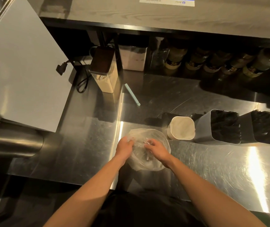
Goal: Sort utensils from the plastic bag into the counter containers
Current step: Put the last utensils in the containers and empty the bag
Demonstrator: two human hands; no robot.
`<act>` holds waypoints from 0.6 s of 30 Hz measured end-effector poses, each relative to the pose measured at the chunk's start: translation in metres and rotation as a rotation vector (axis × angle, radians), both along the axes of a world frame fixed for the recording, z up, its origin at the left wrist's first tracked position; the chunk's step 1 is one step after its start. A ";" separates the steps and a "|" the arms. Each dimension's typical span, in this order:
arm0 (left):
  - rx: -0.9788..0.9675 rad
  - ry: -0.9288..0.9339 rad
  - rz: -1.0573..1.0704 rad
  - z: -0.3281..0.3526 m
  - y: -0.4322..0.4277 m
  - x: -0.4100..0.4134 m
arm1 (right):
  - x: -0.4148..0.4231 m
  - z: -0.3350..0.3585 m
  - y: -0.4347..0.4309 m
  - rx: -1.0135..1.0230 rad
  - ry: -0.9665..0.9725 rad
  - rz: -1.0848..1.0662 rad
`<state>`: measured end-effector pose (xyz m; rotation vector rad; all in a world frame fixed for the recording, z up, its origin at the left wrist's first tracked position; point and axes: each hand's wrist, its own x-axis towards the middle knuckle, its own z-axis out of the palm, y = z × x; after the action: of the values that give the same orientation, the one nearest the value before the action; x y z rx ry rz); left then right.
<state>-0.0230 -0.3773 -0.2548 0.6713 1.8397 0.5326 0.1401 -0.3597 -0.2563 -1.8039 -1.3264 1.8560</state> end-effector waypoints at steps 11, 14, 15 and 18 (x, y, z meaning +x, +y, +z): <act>0.028 -0.070 0.117 -0.005 0.002 -0.010 | 0.005 0.009 0.013 0.266 -0.169 0.059; 0.025 -0.085 0.125 -0.007 0.002 -0.009 | 0.003 0.012 0.012 0.448 -0.306 0.196; 0.026 -0.082 0.130 -0.006 0.002 -0.008 | 0.002 0.014 0.011 0.472 -0.333 0.209; 0.013 -0.109 0.159 -0.001 0.002 -0.006 | -0.001 0.017 0.011 0.432 -0.319 0.142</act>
<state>-0.0294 -0.3752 -0.2556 0.4971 1.7971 0.6732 0.1393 -0.3485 -0.2397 -1.8495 -1.8394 1.2348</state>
